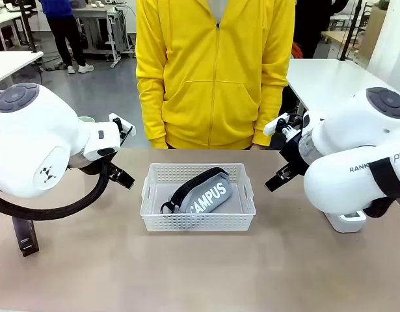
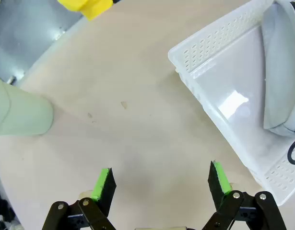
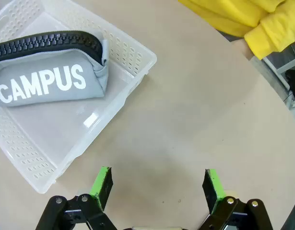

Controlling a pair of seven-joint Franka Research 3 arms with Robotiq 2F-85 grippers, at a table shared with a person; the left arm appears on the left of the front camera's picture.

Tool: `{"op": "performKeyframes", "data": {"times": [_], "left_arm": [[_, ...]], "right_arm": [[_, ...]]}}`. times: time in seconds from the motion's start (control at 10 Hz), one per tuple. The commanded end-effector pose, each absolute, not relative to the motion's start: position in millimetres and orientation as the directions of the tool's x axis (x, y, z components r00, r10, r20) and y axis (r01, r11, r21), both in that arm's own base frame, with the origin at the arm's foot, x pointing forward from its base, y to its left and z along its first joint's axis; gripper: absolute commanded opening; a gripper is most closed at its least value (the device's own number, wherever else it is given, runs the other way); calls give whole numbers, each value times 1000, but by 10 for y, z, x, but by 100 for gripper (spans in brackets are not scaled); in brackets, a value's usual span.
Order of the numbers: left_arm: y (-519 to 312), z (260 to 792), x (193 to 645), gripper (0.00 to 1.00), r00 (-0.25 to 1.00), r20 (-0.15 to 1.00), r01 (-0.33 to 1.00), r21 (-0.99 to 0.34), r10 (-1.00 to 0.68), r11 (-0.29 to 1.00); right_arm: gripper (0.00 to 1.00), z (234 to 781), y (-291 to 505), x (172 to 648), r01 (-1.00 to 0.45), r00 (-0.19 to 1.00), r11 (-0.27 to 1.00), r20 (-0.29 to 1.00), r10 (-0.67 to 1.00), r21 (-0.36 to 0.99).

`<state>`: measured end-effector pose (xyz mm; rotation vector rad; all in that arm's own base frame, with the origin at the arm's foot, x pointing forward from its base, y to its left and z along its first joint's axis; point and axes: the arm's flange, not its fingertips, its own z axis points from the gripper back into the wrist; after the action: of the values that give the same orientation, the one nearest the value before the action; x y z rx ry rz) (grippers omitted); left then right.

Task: Efficiently arrange items inside the basket to fit them all.
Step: Pick up the Digital clock and place it inside the Organizing basket.

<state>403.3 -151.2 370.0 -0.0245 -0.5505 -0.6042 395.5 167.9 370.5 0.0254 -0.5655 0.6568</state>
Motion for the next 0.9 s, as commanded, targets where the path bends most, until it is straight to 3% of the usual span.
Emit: {"op": "performKeyframes", "data": {"times": [0.0, 0.8], "left_arm": [[-1513, 3701, 4033, 100, 684, 498, 546, 136, -533, 827], [-1513, 3701, 4033, 100, 684, 498, 546, 136, -533, 827]], "right_arm": [[100, 3706, 1679, 3955, -584, 647, 797, 505, 571, -152], [100, 3706, 1679, 3955, -584, 647, 797, 505, 571, -152]]}}
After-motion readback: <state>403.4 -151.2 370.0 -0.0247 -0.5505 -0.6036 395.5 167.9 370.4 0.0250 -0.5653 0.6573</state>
